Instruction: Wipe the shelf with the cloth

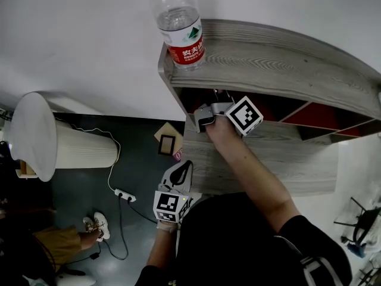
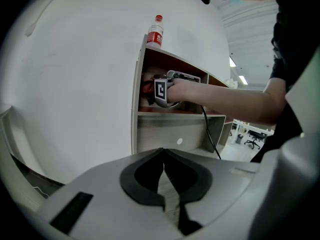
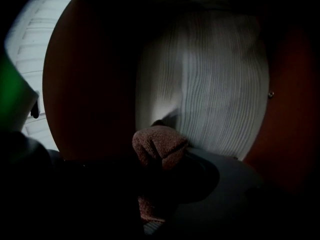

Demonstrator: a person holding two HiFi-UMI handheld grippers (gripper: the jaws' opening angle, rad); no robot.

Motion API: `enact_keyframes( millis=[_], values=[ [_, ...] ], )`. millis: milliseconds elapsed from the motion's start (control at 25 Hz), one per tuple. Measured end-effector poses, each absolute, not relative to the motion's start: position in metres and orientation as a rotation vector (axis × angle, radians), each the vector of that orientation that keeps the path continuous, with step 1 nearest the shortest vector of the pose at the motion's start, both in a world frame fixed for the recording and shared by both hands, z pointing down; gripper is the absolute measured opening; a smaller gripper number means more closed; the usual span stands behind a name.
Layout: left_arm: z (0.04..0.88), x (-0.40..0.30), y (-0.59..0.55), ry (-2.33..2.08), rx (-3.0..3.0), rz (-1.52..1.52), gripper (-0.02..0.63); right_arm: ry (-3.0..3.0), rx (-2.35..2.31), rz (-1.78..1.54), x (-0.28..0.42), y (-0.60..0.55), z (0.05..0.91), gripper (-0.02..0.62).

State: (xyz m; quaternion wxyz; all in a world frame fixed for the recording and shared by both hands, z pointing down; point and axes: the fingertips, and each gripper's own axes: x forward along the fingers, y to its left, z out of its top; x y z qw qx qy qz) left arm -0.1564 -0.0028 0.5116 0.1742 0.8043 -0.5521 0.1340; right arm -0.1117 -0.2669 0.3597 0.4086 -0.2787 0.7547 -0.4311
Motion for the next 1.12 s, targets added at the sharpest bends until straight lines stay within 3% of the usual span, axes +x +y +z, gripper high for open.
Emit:
enact_keyframes(
  millis=[400, 1120],
  values=[
    [0.512, -0.153, 0.003, -1.56, 2.269, 0.38, 0.009, 1.867, -0.784, -1.281, -0.116, -0.265, 0.406, 0.13],
    [0.512, -0.115, -0.007, -1.471, 2.345, 0.404, 0.009, 1.475, -1.051, -1.148, 0.027, -0.279, 0.42, 0.13]
  ],
)
